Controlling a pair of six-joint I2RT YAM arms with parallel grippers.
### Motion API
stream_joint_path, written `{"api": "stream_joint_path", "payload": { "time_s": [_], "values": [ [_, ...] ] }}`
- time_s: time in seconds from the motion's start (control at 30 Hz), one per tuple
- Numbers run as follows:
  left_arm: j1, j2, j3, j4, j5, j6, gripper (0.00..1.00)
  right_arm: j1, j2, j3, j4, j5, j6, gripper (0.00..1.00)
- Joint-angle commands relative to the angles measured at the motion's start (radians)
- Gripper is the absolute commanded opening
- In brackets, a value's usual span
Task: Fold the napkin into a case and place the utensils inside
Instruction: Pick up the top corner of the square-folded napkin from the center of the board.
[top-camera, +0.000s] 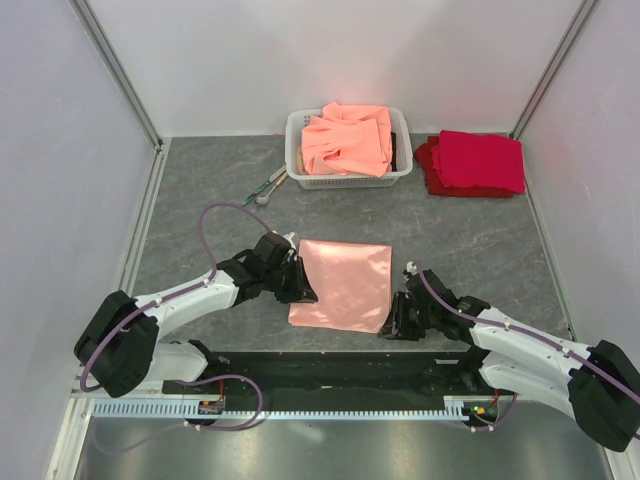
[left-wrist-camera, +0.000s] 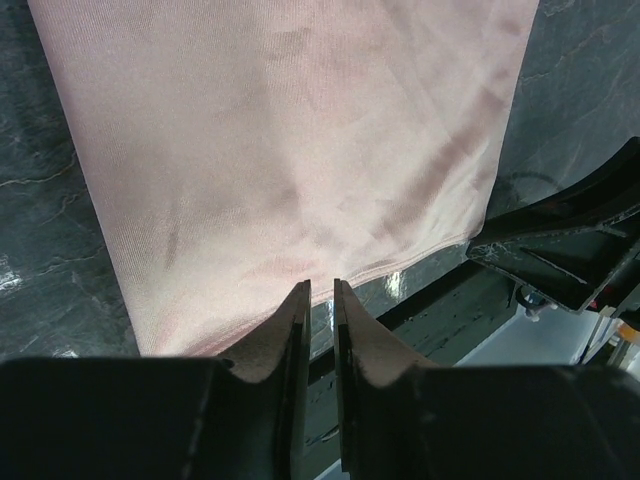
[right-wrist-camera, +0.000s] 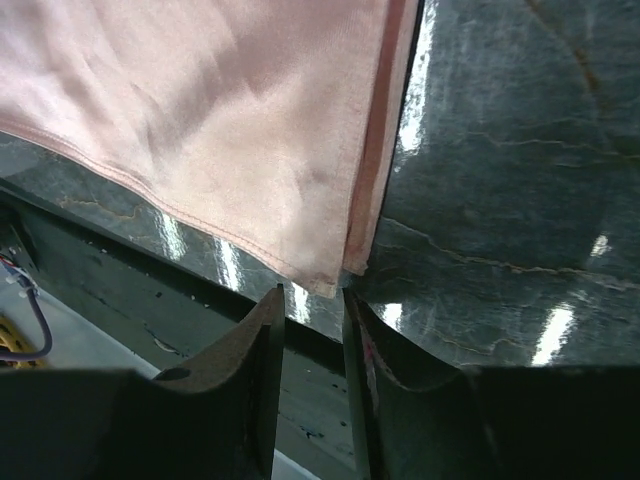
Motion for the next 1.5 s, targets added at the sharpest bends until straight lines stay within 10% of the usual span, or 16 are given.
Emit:
{"api": "stream_joint_path", "payload": {
  "time_s": [0.0, 0.53, 1.0, 1.47],
  "values": [
    [-0.005, 0.002, 0.007, 0.032, -0.020, -0.026, 0.21, 0.021, 0.005, -0.020, 0.083, 0.007, 0.076, 0.36],
    [-0.005, -0.004, 0.010, 0.030, -0.017, -0.020, 0.21, 0.021, -0.053, 0.004, 0.002, 0.099, 0.099, 0.31],
    [-0.005, -0.003, 0.030, -0.008, -0.066, -0.016, 0.21, 0.021, -0.063, 0.032, -0.018, 0.096, 0.088, 0.01],
    [0.006, 0.069, 0.062, -0.111, -0.208, -0.002, 0.13, 0.020, -0.058, 0.141, -0.072, 0.132, 0.036, 0.00]
  ]
}}
